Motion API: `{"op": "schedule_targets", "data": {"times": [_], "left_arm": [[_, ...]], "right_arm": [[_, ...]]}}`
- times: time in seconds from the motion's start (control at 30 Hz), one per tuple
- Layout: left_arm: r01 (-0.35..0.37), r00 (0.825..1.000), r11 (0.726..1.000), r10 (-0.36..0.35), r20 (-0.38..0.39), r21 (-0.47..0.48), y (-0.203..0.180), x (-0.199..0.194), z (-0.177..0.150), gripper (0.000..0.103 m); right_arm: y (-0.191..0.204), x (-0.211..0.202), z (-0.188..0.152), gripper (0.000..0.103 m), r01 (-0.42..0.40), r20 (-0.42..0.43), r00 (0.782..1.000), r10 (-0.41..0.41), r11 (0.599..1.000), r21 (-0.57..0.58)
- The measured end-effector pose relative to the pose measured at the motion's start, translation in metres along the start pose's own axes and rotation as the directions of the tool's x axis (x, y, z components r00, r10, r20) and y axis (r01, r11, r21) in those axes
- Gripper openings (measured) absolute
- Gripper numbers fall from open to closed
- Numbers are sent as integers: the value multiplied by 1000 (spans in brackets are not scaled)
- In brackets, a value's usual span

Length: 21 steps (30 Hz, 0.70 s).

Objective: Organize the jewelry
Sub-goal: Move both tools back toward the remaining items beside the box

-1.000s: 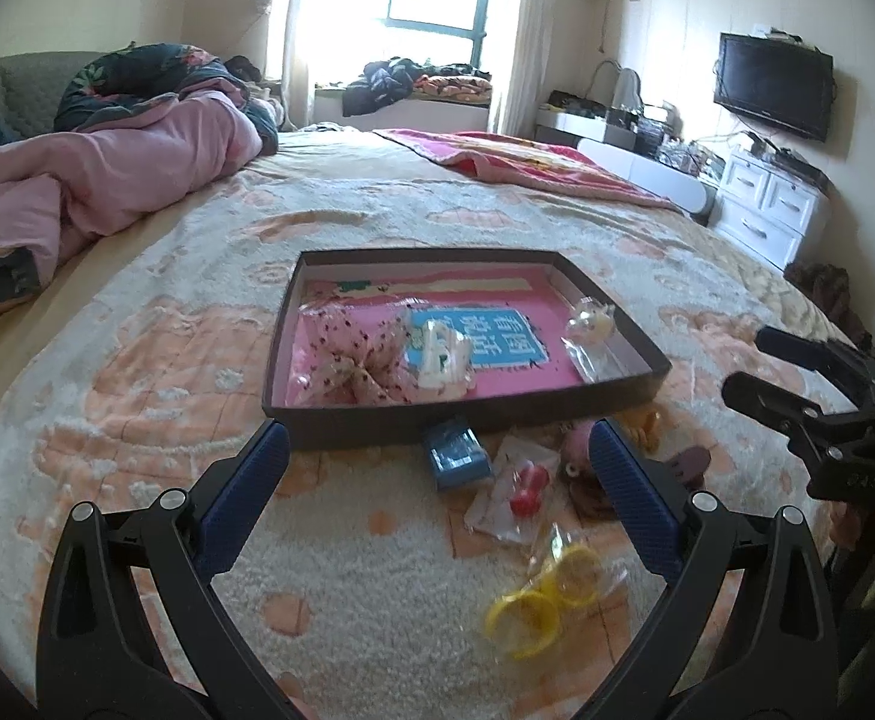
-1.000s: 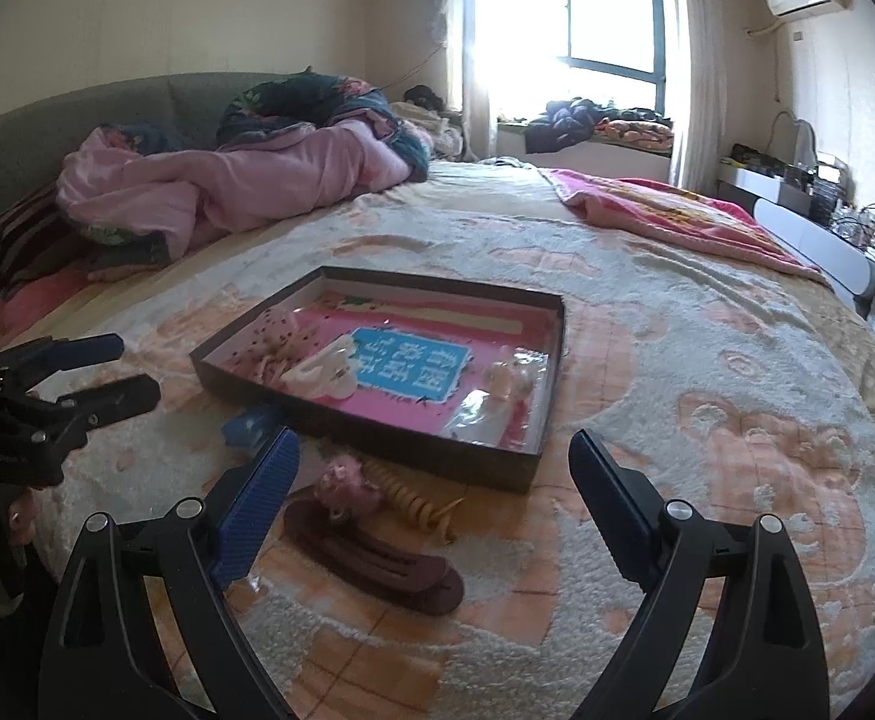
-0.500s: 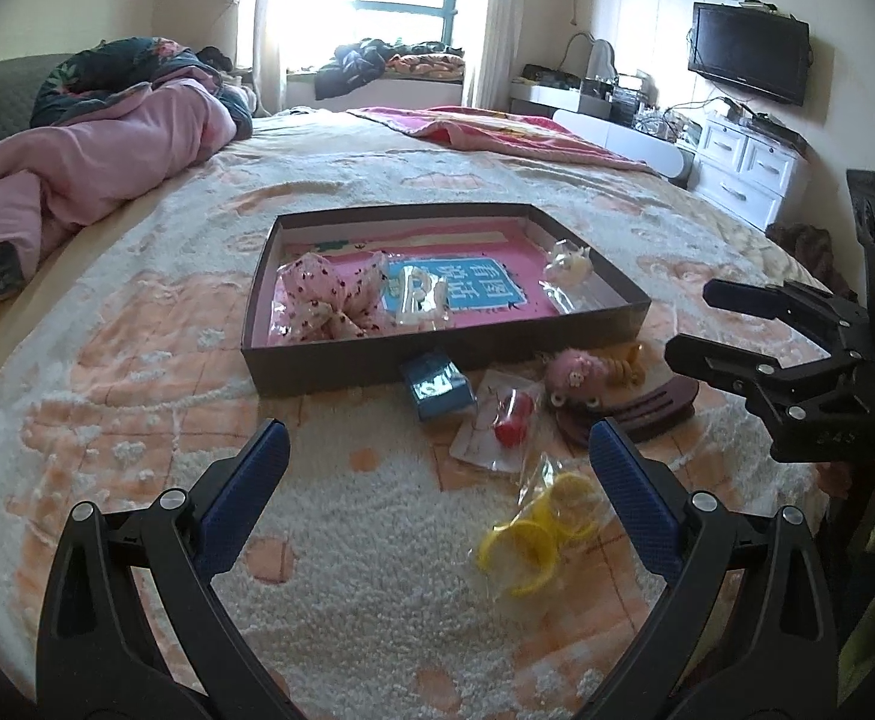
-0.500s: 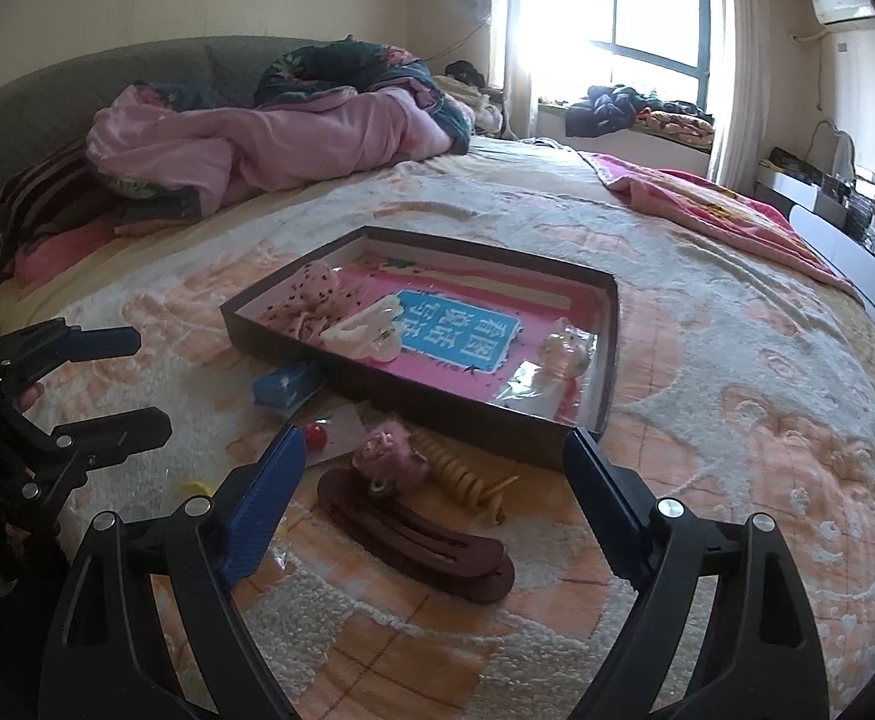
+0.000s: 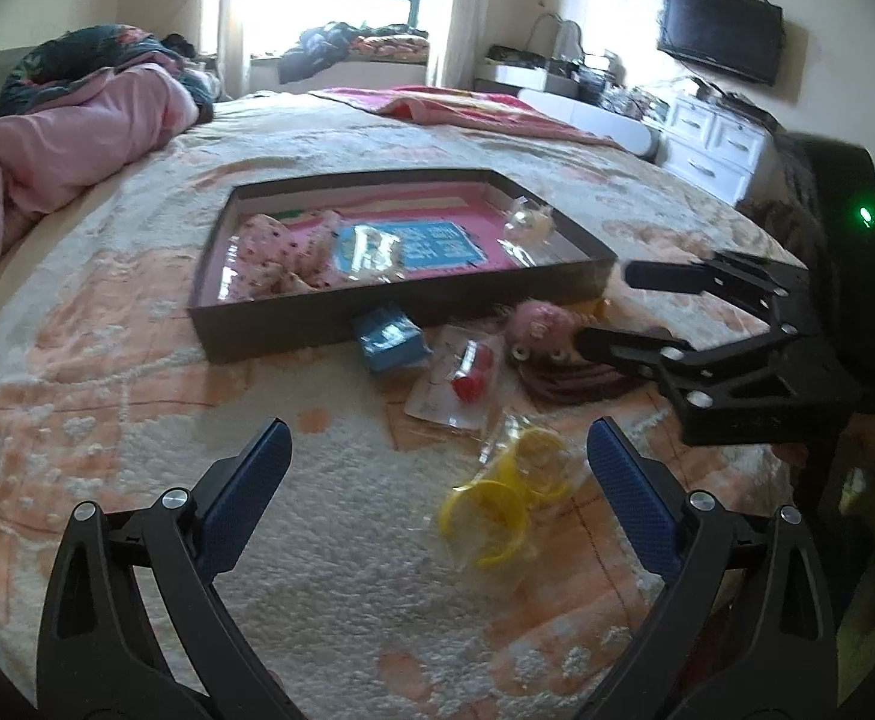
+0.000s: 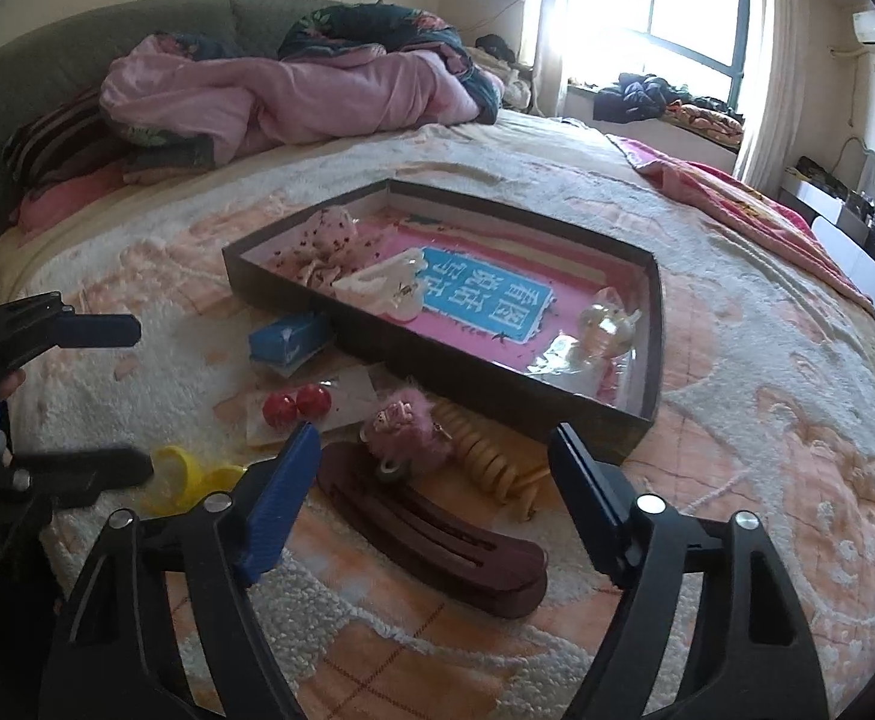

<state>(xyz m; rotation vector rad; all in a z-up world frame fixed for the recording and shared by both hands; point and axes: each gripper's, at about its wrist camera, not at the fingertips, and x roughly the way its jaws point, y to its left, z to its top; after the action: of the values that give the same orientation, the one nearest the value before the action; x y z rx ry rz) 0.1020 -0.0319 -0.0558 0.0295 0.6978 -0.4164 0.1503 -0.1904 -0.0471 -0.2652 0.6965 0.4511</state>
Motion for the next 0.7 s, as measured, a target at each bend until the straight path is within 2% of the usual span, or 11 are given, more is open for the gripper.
{"op": "schedule_targets", "data": {"times": [0.33,0.53,0.7], "left_arm": [[42,998,997,-39,-55,60,-14,19,-7,84],[64,994,995,-56,-89,83,-19,27,-13,73],[74,992,991,-62,-108,109,-25,32,-16,68]], "right_arm": [[7,27,3,58,-27,-60,998,23,997,-67],[9,40,5,48,-30,-78,997,22,995,-97],[6,43,7,27,-47,-75,996,41,995,-84]]}}
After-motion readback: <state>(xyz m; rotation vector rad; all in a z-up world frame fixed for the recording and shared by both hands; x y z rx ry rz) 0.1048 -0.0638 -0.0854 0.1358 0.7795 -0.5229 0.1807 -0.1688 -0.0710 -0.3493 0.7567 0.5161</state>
